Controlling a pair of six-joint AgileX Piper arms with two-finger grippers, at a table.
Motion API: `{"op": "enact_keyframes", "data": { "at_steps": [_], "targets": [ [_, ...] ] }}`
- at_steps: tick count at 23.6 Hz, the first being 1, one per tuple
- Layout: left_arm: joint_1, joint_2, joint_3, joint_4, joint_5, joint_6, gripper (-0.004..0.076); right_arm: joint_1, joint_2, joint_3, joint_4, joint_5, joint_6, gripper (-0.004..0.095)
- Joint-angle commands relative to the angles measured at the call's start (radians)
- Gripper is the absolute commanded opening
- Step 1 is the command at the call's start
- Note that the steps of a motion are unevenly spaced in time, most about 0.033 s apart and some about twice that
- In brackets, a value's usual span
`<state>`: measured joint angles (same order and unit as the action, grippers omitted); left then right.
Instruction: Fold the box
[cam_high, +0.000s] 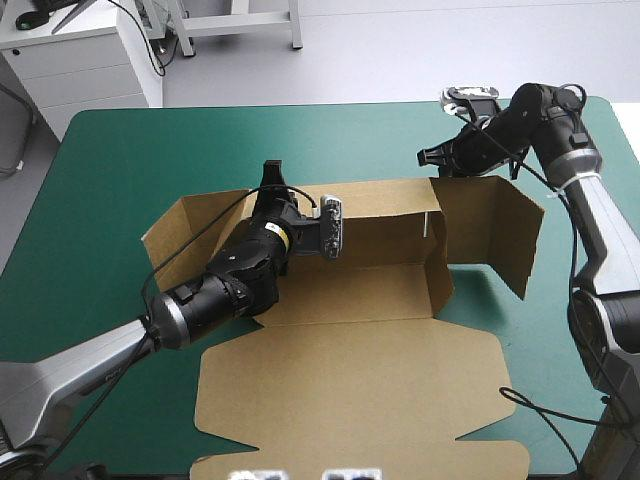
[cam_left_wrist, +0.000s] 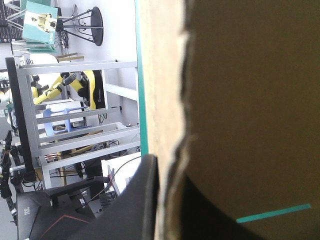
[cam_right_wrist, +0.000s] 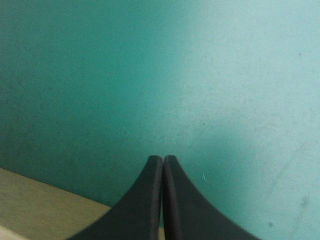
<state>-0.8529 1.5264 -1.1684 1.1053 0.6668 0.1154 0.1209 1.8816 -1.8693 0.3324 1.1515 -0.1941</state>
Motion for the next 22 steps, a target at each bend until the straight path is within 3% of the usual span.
{"op": "enact_keyframes", "data": {
  "at_steps": [1,3,13,22],
  "targets": [
    [-0.003,-0.038,-0.016,-0.004,0.05,-0.02,-0.0008,0.0,-0.048,-0.034,-0.027,0.04,0.009,-0.0013],
    [-0.003,-0.038,-0.016,-0.002,0.05,-0.02,-0.0008,0.0,-0.052,-0.034,-0.042,0.097,0.013,-0.0013],
    [-0.003,-0.038,-0.016,-0.002,0.071,-0.02,-0.0008,0.0,-0.183,0.185,-0.03,0.092,-0.031,-0.0013],
    [-0.003,-0.038,-0.016,-0.002,0.071,-0.02,-0.0008,0.0,-0.345,0.367,0.001,-0.03,-0.063,-0.0014]
  ]
}}
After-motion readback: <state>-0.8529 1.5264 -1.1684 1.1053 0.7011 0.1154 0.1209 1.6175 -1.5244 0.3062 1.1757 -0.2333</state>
